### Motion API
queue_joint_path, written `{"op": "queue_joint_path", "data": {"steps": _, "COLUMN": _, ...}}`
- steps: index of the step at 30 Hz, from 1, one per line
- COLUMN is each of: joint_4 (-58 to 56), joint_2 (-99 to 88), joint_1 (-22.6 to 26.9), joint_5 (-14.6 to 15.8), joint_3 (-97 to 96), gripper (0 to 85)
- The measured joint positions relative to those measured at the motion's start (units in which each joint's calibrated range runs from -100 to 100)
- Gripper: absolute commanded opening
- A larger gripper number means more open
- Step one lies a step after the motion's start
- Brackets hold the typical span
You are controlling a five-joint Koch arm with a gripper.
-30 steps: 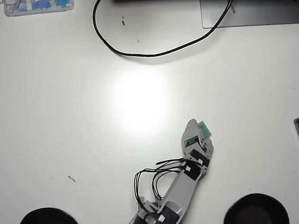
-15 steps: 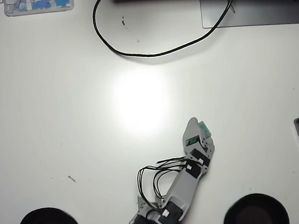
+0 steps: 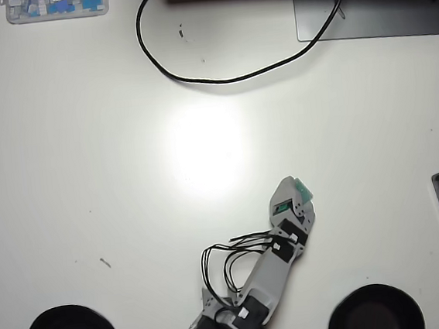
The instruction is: Grab the Blue cube
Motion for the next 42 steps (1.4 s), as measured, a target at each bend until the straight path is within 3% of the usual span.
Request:
{"op": "queue_joint_path", "data": {"steps": 2, "joint_4": 0.23, "joint_2": 0.0, "joint_1": 0.0, "joint_5": -0.15, "joint_3": 0.0, "gripper": 16.6}}
{"op": "queue_joint_path", "data": {"steps": 5, "joint_4": 0.77, "joint_2": 0.0, "joint_1": -0.05, "joint_5": -0.44, "joint_3": -0.55, "gripper": 12.3}}
{"op": "queue_joint_path", "data": {"steps": 19, "joint_4": -0.54, "joint_2": -8.55, "joint_1": 5.03, "joint_5": -0.68, "joint_3": -3.22, "gripper": 12.3}}
{"op": "queue_joint_path", "data": {"steps": 42, "joint_4": -5.95, "joint_2": -22.6, "joint_1": 32.87, "joint_5": 1.03, "joint_3": -1.56, "gripper": 9.5}}
